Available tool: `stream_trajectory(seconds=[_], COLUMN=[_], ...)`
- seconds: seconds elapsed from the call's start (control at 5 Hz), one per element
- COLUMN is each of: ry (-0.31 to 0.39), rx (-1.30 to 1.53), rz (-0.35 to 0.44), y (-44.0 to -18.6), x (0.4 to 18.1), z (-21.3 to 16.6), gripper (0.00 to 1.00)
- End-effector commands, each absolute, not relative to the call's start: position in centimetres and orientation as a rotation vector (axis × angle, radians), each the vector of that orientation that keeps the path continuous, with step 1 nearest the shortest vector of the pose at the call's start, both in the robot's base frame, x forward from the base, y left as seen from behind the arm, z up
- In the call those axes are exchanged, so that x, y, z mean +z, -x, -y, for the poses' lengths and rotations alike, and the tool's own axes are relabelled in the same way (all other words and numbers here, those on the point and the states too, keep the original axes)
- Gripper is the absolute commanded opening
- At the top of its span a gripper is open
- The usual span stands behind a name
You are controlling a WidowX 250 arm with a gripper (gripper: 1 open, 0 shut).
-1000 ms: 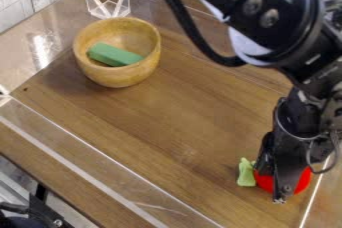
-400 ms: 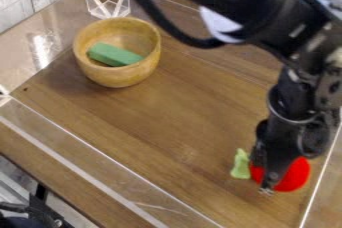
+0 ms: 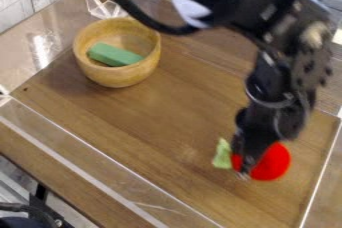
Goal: Move the red object to the left side of the table
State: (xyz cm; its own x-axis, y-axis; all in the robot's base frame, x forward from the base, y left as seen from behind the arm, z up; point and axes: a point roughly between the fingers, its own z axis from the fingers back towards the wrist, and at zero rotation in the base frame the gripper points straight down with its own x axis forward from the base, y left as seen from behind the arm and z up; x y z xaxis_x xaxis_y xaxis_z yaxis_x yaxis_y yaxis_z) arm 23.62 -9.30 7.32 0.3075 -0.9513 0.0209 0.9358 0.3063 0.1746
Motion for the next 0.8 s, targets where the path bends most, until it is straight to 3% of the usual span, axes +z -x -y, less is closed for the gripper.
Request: stream_trajectory(seconds=[0.0, 0.6], ry=[-0.175, -0.148], rx=[-1.185, -1.094], rz=[0.157, 0.195], y=[-23.7, -24.0], x=[8.9, 10.8], z=[5.9, 8.5], gripper=[0.0, 0.0])
